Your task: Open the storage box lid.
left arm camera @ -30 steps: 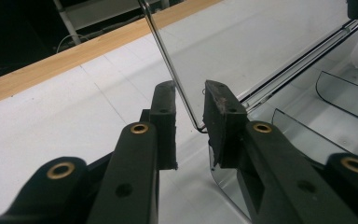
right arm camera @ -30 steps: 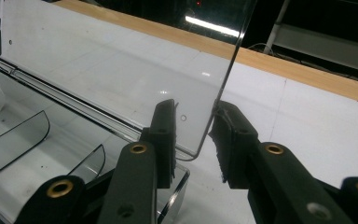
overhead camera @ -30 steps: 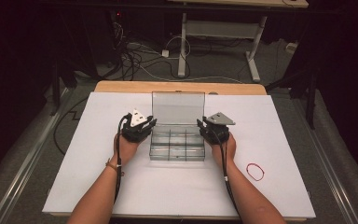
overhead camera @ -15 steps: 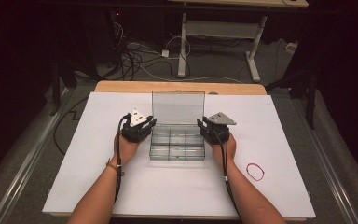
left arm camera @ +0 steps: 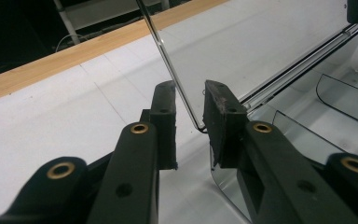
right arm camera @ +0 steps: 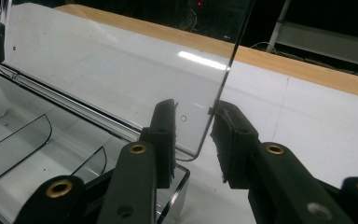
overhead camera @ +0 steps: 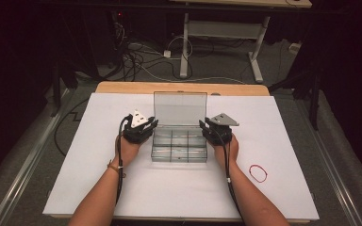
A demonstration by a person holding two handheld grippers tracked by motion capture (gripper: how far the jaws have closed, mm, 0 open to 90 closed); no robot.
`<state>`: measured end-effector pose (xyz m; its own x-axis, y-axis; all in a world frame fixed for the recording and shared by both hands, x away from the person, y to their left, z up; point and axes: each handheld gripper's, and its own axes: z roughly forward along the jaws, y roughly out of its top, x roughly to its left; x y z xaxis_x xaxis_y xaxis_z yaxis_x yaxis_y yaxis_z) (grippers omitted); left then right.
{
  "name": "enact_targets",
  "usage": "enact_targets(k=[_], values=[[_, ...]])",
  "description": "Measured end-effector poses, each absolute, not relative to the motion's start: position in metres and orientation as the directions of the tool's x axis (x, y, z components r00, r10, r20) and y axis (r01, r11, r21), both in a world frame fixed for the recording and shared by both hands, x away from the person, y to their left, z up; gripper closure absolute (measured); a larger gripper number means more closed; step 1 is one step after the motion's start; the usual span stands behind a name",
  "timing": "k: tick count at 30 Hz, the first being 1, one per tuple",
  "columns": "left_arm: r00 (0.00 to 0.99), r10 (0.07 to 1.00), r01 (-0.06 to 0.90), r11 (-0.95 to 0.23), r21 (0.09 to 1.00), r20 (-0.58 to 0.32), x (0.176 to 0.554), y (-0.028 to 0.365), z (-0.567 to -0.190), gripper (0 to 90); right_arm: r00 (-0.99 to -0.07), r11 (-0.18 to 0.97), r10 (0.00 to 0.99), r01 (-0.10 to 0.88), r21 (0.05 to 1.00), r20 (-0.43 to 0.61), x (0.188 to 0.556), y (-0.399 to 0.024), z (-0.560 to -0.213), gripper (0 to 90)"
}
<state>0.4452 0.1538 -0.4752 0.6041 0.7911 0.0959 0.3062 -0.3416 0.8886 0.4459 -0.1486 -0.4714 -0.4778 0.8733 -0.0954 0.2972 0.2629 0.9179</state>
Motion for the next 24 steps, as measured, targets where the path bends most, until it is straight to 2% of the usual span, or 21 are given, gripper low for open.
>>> enact_targets(k=[17,24], values=[[0.605,0.791,0.309,-0.334,0.891,0.086,0.4453,0.1539,-0.4758,72.7,-0.463,0.265,0.881,0.303,0.915,-0.102,0.4463,-0.146,-0.4712,66.5],[0.62,0.777,0.299,-0.367,0.881,0.113,0.4443,0.1491,-0.4766,72.1,-0.478,0.294,0.869,0.301,0.907,-0.123,0.4453,-0.1399,-0.4726,69.4]])
